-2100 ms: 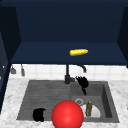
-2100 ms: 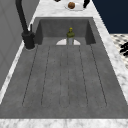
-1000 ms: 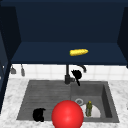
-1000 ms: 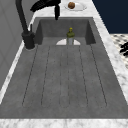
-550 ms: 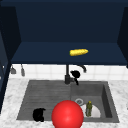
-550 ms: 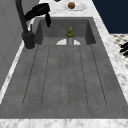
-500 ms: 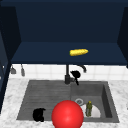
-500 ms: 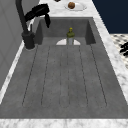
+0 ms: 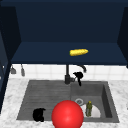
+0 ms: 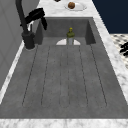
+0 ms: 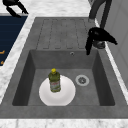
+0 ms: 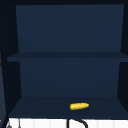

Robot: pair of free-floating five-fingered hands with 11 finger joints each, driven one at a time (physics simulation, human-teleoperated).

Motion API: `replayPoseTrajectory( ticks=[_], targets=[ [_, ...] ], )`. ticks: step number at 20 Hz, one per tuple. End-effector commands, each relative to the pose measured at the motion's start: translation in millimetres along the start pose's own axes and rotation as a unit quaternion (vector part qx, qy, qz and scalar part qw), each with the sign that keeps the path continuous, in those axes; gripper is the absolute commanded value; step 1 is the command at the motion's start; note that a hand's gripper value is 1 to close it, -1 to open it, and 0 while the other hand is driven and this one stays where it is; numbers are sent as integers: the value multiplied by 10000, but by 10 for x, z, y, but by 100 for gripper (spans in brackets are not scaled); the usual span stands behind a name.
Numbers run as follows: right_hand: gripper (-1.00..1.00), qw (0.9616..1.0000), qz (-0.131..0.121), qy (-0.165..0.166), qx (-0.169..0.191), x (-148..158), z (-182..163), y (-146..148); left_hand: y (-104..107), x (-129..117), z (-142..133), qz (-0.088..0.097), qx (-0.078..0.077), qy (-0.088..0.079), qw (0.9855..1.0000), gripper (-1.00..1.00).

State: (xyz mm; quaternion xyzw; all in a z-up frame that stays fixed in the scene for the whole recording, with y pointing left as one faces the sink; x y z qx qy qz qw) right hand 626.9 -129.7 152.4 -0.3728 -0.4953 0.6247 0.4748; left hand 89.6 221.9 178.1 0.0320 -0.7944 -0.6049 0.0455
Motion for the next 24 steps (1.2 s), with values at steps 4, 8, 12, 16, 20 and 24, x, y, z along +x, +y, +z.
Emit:
replayPoseTrajectory(
  ticks=[4, 8, 12, 16, 20, 24],
  targets=[
    [-100, 9991, -79, 49, 419, -27, -387, 84, 0, 0, 0, 0, 0, 0, 10000, 0],
    [-100, 9986, -140, 19, 515, -48, -367, 89, 0, 0, 0, 0, 0, 0, 10000, 0],
    [100, 9983, -184, 6, 561, -44, -377, 87, 0, 0, 0, 0, 0, 0, 10000, 0],
    [100, 9972, -231, 1, 715, -27, -580, 66, 0, 0, 0, 0, 0, 0, 10000, 0],
    [100, 9960, -291, 29, 843, -71, -777, 50, 0, 0, 0, 0, 0, 0, 10000, 0],
    [100, 9922, -282, -12, 1216, -115, -829, 17, 0, 0, 0, 0, 0, 0, 10000, 0]
  ],
)
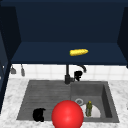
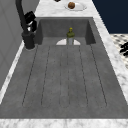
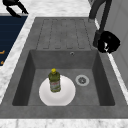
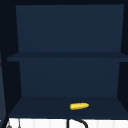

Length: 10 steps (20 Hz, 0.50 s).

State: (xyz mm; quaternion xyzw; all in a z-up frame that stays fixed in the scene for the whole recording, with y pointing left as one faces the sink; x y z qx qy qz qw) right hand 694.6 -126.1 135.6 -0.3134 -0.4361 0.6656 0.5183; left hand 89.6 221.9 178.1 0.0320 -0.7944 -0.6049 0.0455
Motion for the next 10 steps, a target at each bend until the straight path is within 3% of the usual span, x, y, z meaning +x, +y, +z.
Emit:
replayPoseTrajectory(
  ticks=[1, 3, 5, 9, 10],
  targets=[
    [100, 9997, -75, 13, 213, 52, -164, -74, 0, 0, 0, 0, 0, 0, 10000, 0],
    [100, 9993, 141, 54, 333, 88, -208, -177, 0, 0, 0, 0, 0, 0, 10000, 0],
    [100, 9977, 130, 242, 623, 147, -177, -292, 0, 0, 0, 0, 0, 0, 10000, 0],
    [100, 9979, 226, 281, 541, 180, -77, -237, 0, 0, 0, 0, 0, 0, 10000, 0],
    [100, 9972, 231, 415, 585, 195, -63, -270, 0, 0, 0, 0, 0, 0, 10000, 0]
  ],
)
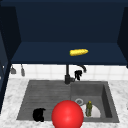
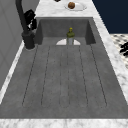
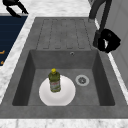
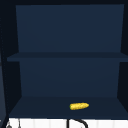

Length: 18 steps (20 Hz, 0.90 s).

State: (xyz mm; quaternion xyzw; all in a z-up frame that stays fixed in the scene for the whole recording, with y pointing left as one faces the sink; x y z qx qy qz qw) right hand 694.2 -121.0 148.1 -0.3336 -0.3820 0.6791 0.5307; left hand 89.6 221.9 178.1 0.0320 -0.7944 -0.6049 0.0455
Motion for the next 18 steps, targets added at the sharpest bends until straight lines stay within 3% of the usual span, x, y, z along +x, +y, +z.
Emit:
replayPoseTrajectory(
  ticks=[1, 5, 11, 14, 18],
  targets=[
    [100, 9996, 93, 91, 252, 143, -79, -205, 0, 0, 0, 0, 0, 0, 10000, 0],
    [100, 9972, 539, 372, 348, 146, -22, -262, 0, 0, 0, 0, 0, 0, 10000, 0],
    [100, 9880, 652, 602, 1261, 368, 121, -415, 0, 0, 0, 0, 0, 0, 10000, 0],
    [100, 9790, 1044, 954, 1468, 499, 121, -454, 0, 0, 0, 0, 0, 0, 10000, 0],
    [100, 9619, 1666, 1480, 1582, 653, 127, -515, 0, 0, 0, 0, 0, 0, 10000, 0]
  ],
)
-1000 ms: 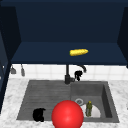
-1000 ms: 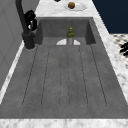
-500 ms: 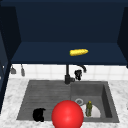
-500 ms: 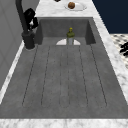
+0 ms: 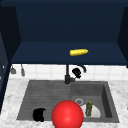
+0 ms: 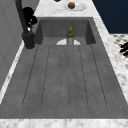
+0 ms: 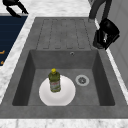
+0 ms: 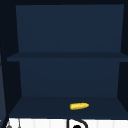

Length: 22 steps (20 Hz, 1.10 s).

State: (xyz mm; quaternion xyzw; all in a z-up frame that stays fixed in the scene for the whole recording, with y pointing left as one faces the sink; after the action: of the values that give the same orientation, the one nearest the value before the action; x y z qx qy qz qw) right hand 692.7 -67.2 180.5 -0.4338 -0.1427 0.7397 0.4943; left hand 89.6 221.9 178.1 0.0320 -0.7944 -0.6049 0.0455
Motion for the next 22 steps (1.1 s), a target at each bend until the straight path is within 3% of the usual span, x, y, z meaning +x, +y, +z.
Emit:
replayPoseTrajectory(
  ticks=[1, 4, 7, 9, 11, 15, 17, 19, 21, 22],
  targets=[
    [100, 9992, 164, -12, 372, 91, 127, -194, 0, 0, 0, 0, 0, 0, 10000, 0],
    [100, 9959, 600, 560, 390, 234, 147, -237, 0, 0, 0, 0, 0, 0, 10000, 0],
    [100, 9876, 1088, 1082, 347, 400, 165, -270, 0, 0, 0, 0, 0, 0, 10000, 0],
    [100, 9770, 1494, 1487, 312, 521, 162, -241, 0, 0, 0, 0, 0, 0, 10000, 0],
    [100, 9634, 1807, 1952, 321, 668, 146, -188, 0, 0, 0, 0, 0, 0, 10000, 0],
    [100, 9575, 1555, 2427, 133, 713, 115, -151, 0, 0, 0, 0, 0, 0, 10000, 0],
    [100, 9527, 1579, 2581, 280, 737, 89, -142, 0, 0, 0, 0, 0, 0, 10000, 0],
    [100, 9501, 1550, 2706, 115, 733, -20, -76, 0, 0, 0, 0, 0, 0, 10000, 0],
    [100, 9540, 1277, 2709, -139, 656, 23, 56, 0, 0, 0, 0, 0, 0, 10000, 0],
    [100, 9556, 1385, 2598, 56, 637, -59, 58, 0, 0, 0, 0, 0, 0, 10000, 0]
  ],
)
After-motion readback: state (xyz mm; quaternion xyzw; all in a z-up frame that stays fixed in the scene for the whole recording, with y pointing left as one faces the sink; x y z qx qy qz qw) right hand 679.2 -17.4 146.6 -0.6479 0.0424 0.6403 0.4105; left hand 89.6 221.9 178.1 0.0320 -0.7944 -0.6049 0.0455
